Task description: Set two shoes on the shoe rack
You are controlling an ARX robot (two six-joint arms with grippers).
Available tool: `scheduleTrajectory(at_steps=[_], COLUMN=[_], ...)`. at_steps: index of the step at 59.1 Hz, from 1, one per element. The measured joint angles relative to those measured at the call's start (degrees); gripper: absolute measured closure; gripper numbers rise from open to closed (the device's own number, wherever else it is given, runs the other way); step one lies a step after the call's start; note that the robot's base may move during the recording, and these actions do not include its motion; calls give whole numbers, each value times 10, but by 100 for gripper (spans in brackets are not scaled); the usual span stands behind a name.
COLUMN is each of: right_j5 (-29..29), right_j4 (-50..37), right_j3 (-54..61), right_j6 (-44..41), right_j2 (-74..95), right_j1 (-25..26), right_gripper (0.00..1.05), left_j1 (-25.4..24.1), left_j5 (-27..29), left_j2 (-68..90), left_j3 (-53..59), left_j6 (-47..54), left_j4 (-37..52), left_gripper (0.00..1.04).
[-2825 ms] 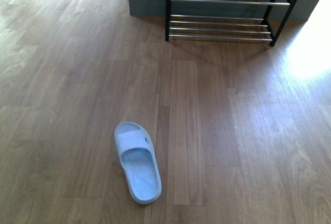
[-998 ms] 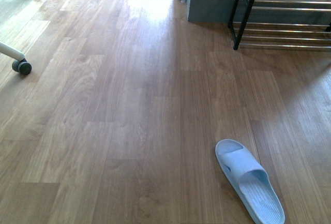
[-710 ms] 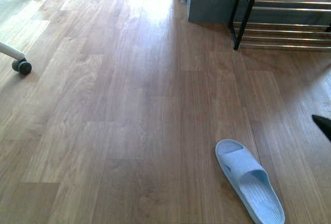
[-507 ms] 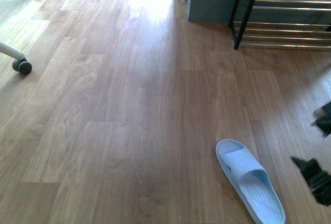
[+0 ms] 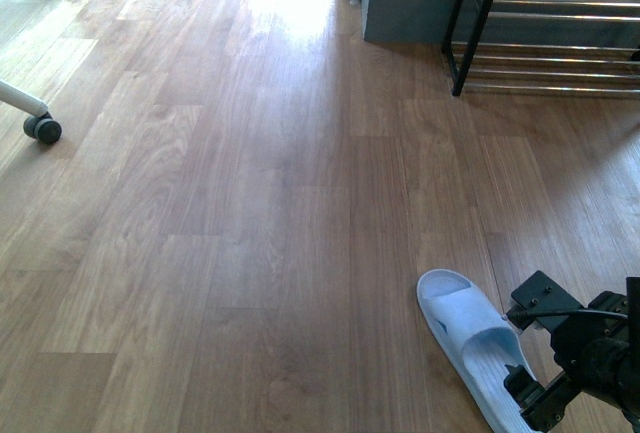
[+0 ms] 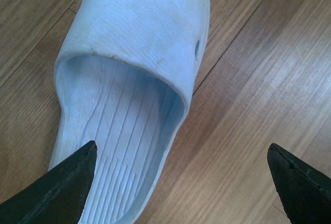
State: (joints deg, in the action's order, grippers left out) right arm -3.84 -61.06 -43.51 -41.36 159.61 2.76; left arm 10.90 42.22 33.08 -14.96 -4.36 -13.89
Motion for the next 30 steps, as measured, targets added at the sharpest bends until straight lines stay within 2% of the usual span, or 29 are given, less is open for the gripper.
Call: scheduleTrajectory(at_steps=[30], right_j5=[15], right_j4=[23], right_j3=[-116], right_j6=[15], right_j2=[70], right_j1=[-5], right_gripper=[9], left_j1=[0], left_j5=[0], left_j2=[0], left_j3=[0], left_j6=[0], left_j4=[0], left_gripper=[103])
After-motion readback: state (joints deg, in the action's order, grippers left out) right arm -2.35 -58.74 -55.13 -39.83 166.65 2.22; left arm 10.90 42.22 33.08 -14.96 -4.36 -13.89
